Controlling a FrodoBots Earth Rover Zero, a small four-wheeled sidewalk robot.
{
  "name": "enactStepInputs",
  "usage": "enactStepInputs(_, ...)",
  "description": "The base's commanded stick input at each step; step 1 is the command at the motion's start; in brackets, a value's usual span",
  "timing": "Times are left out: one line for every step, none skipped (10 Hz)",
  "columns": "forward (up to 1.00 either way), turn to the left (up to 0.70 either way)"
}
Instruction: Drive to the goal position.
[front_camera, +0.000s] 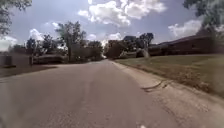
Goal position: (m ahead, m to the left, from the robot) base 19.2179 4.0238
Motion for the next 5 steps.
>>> enactStepInputs(0.70, 0.00)
enactStepInputs(0.70, 0.00)
enactStepInputs(0.70, 0.00)
enactStepInputs(0.70, 0.00)
enactStepInputs(0.70, 0.00)
